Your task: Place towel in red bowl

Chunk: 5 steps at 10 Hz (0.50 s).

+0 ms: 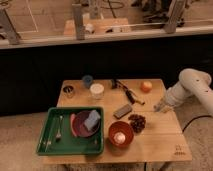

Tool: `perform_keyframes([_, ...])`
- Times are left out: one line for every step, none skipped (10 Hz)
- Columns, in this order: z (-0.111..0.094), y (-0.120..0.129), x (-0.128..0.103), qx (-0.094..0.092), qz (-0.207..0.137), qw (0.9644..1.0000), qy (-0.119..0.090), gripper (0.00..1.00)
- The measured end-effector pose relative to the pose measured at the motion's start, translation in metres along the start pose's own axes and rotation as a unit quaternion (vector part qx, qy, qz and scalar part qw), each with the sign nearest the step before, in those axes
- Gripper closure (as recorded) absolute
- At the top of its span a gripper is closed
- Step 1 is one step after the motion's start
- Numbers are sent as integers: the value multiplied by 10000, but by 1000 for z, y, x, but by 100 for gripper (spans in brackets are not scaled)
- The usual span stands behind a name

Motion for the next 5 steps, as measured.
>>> perform_keyframes([-16,7,-18,13,-165,9993,-325,100])
perform_keyframes([-28,17,-44,-88,-428,9957,-817,100])
perform_keyframes([-32,23,-63,-186,-636,9916,-1109,100])
perform_keyframes([-36,27,-80,-265,-838,9866,-1372,100])
perform_keyframes([-38,29,-83,-284,-876,9853,-1436,100])
